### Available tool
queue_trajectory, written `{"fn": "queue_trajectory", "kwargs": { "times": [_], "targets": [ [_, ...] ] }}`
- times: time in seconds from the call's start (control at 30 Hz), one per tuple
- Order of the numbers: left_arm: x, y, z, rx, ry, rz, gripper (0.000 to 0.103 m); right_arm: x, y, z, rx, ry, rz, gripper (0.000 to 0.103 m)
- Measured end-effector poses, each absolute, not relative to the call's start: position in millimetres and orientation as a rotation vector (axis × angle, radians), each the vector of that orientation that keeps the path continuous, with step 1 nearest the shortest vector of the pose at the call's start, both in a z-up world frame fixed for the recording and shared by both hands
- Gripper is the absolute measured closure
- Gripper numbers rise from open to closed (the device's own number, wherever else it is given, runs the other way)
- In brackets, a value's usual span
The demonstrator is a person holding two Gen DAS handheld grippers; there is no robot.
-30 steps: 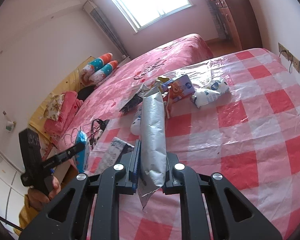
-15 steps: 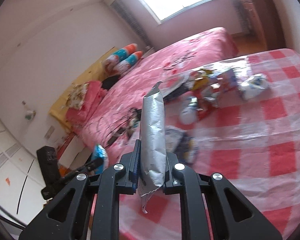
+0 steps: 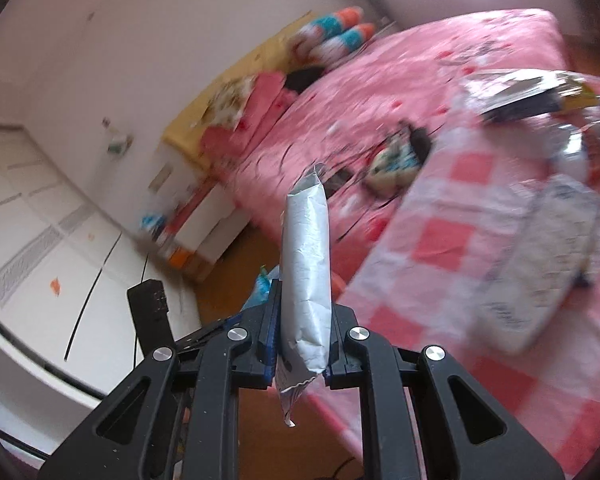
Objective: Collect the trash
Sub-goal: 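Carry both held packs over the orange bin and open both tools, then move both open tools back to the trash pile on the table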
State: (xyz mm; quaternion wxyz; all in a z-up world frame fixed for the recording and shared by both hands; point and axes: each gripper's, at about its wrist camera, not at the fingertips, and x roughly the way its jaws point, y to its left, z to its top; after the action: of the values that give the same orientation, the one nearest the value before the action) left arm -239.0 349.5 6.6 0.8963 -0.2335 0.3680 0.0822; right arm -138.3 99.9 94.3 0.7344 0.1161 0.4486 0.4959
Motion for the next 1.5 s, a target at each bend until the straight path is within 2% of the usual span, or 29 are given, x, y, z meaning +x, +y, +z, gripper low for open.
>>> {"fn": "queue_trajectory", "kwargs": {
  "times": [0.2,0.27,0.3,0.33,0.37,0.4,0.43,0.47,0.53,0.67,0.83,1.0,1.5],
  "targets": [
    [-257.7,375.9,-14.1,-0.536,0.777,0.252,0.056,-150.1,160.9,77.8,0.206,1.049,1.159,0.085],
    [-262.7,383.6,-19.4,-0.545,0.779,0.287,0.048,-150.4,178.1,70.8,0.188,1.067,1.168,0.083],
    [-265.0,386.6,-20.0,-0.545,0.771,0.303,0.035,-150.6,187.8,64.3,0.175,1.087,1.162,0.081],
    [-268.6,389.4,-19.6,-0.536,0.755,0.332,0.024,-149.0,191.9,61.0,0.173,1.099,1.161,0.074],
    [-272.0,391.4,-19.0,-0.526,0.738,0.359,0.021,-146.9,193.9,57.6,0.175,1.111,1.16,0.061],
    [-274.3,393.2,-18.1,-0.521,0.726,0.376,0.019,-146.5,194.3,54.7,0.181,1.12,1.149,0.053],
    [-277.1,395.3,-17.3,-0.517,0.719,0.389,0.018,-144.9,191.7,54.3,0.187,1.117,1.139,0.04],
    [-278.7,397.1,-16.9,-0.514,0.719,0.398,0.017,-146.3,188.8,54.4,0.187,1.106,1.132,0.036],
    [-280.4,399.3,-15.9,-0.502,0.714,0.416,0.015,-147.3,178.9,59.0,0.169,1.065,1.105,0.035],
    [-283.4,397.3,-13.1,-0.497,0.673,0.414,0.015,-151.1,153.6,75.8,0.141,0.946,1.051,0.022],
    [-278.0,382.2,-8.6,-0.451,0.633,0.405,0.015,-155.3,120.3,92.1,0.117,0.819,0.984,0.014],
    [-270.6,366.3,-3.7,-0.437,0.623,0.353,0.015,-163.4,86.0,96.1,0.104,0.713,0.922,0.013],
    [-237.3,297.1,29.8,-0.347,0.654,0.215,0.015,-148.2,29.4,78.6,0.165,0.681,0.826,0.008]
  ]
}}
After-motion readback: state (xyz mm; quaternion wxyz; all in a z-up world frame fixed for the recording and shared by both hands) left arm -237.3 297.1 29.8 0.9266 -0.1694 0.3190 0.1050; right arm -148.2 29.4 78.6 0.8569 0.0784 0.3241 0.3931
